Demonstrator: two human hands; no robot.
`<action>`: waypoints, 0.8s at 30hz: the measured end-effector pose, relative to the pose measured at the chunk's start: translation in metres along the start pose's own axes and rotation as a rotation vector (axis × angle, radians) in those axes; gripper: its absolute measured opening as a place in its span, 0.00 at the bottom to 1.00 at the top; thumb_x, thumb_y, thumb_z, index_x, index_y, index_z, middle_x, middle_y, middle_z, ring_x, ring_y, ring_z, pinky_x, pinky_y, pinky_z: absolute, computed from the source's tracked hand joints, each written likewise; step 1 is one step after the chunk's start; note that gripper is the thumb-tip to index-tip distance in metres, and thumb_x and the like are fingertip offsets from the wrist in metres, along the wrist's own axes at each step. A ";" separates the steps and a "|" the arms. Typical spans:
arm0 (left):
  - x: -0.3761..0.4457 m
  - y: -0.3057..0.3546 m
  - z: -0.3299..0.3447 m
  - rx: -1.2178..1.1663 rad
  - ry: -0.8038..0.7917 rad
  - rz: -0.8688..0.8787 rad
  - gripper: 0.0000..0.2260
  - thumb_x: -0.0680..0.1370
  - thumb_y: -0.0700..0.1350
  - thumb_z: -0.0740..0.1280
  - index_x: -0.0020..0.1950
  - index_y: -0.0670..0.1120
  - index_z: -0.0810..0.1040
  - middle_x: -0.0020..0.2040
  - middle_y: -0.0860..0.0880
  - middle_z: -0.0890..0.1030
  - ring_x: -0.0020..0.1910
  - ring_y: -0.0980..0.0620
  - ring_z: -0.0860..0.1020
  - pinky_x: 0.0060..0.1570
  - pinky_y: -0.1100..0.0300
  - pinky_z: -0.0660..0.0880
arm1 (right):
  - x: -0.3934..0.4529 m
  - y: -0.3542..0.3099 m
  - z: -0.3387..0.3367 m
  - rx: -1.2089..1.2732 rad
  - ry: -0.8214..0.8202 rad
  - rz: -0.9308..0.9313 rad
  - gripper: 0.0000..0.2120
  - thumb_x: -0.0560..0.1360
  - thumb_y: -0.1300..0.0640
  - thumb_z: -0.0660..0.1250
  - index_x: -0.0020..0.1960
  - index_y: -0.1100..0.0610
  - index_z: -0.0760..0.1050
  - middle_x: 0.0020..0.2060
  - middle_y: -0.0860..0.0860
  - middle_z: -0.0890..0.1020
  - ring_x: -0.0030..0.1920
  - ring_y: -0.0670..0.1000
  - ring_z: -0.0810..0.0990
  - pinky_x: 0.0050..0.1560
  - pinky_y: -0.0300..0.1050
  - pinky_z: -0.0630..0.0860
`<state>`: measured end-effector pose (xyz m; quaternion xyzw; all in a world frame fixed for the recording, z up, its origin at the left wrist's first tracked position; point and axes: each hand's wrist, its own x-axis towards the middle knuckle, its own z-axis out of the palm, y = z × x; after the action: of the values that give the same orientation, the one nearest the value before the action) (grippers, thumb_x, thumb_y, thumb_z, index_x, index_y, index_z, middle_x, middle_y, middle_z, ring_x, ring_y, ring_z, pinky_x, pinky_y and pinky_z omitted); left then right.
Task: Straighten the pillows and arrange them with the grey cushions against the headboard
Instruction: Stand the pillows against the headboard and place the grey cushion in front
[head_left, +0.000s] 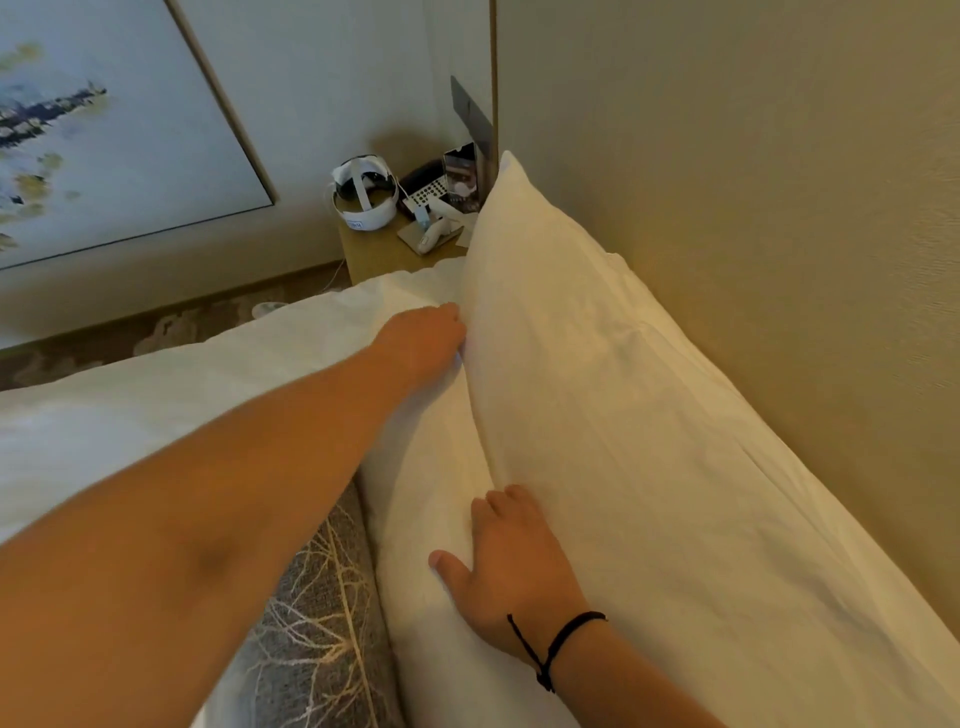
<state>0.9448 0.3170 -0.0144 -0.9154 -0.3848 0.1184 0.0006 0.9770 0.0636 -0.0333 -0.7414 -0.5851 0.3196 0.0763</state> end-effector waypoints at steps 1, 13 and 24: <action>-0.005 0.004 0.011 0.026 0.015 -0.025 0.17 0.81 0.49 0.60 0.69 0.47 0.72 0.70 0.45 0.70 0.66 0.42 0.72 0.65 0.47 0.70 | -0.003 0.000 0.003 -0.078 -0.065 -0.018 0.36 0.79 0.36 0.53 0.76 0.61 0.58 0.75 0.56 0.61 0.77 0.57 0.49 0.76 0.47 0.41; -0.063 0.003 0.037 -0.160 -0.266 -0.157 0.35 0.80 0.64 0.54 0.81 0.47 0.51 0.81 0.45 0.39 0.78 0.40 0.36 0.76 0.40 0.43 | -0.052 -0.004 0.036 0.032 -0.135 0.061 0.40 0.81 0.41 0.54 0.79 0.59 0.36 0.80 0.53 0.41 0.79 0.51 0.42 0.78 0.44 0.45; -0.183 0.103 0.045 -0.271 -0.277 -0.107 0.24 0.79 0.50 0.55 0.77 0.50 0.61 0.81 0.48 0.43 0.78 0.36 0.36 0.74 0.35 0.50 | -0.145 0.013 0.046 0.014 -0.074 0.185 0.33 0.82 0.41 0.51 0.80 0.55 0.47 0.79 0.50 0.55 0.76 0.50 0.60 0.72 0.44 0.63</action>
<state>0.8838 0.1118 -0.0285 -0.8603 -0.4416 0.1901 -0.1693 0.9462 -0.0857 -0.0197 -0.7796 -0.5142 0.3562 0.0299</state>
